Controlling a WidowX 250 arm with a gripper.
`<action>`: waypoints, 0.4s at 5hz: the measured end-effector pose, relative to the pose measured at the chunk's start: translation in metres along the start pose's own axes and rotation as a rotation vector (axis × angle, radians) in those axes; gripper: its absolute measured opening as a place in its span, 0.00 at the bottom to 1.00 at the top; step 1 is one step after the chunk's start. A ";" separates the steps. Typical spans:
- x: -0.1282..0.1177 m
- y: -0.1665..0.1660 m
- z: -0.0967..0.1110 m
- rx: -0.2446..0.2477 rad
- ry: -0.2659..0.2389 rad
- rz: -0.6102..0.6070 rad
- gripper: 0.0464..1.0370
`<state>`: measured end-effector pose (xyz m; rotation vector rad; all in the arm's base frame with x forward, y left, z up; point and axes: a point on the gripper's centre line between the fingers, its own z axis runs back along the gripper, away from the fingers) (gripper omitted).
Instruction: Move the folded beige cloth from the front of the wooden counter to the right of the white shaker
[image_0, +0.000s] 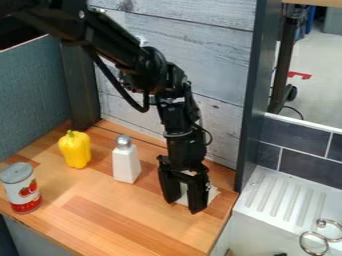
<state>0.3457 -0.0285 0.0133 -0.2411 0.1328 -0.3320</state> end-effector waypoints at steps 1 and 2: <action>-0.013 0.008 0.025 0.034 -0.034 0.043 0.96; -0.032 0.000 0.058 0.064 -0.051 0.049 0.96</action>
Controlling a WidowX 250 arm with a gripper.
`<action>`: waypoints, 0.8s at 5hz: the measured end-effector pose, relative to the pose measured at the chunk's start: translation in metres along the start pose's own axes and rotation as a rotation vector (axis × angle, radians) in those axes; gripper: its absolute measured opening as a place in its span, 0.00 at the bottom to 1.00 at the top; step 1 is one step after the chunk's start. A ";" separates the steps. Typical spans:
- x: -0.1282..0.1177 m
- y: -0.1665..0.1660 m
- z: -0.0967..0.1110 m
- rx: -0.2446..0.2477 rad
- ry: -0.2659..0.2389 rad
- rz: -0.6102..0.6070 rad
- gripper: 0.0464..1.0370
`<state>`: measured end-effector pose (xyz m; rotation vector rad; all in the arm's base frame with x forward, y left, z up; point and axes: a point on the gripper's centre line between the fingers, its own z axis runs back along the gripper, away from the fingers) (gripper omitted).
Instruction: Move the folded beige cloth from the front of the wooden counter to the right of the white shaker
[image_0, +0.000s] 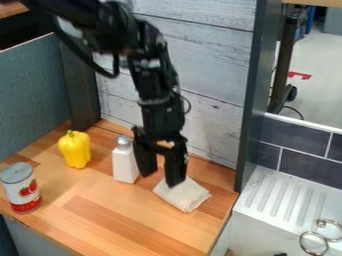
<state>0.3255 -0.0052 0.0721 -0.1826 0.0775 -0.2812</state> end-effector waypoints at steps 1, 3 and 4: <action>-0.035 0.006 0.027 0.061 0.013 0.024 0.96; -0.107 0.061 0.052 0.206 0.064 0.139 0.96; -0.127 0.088 0.060 0.205 0.022 0.186 0.96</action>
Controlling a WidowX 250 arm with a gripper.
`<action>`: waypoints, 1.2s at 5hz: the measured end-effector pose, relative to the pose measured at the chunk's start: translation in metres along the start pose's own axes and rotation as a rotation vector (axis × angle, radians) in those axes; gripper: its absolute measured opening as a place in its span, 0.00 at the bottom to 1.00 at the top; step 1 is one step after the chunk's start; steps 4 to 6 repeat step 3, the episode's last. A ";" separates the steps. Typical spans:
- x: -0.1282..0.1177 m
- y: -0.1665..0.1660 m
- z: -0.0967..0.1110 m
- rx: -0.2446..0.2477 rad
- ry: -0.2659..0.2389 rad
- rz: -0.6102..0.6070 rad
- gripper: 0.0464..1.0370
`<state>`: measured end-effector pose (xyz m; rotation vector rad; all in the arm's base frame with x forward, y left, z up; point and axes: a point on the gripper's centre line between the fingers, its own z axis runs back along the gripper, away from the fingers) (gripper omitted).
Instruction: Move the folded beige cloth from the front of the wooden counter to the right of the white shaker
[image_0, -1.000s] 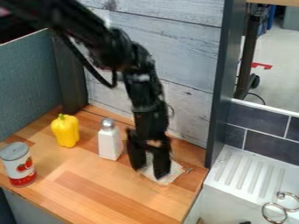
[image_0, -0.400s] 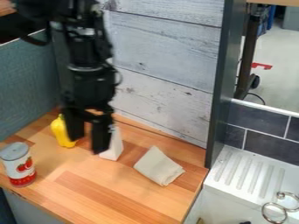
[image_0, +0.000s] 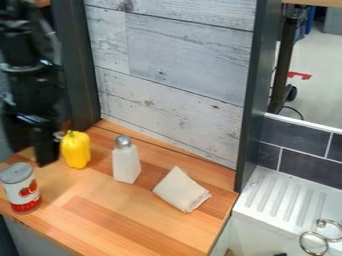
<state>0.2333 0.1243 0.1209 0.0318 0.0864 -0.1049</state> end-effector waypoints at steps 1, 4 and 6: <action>-0.004 0.006 0.000 -0.002 0.001 0.015 0.96; -0.004 0.005 0.000 -0.004 0.000 0.016 0.96; -0.004 0.005 0.000 -0.004 0.000 0.016 0.96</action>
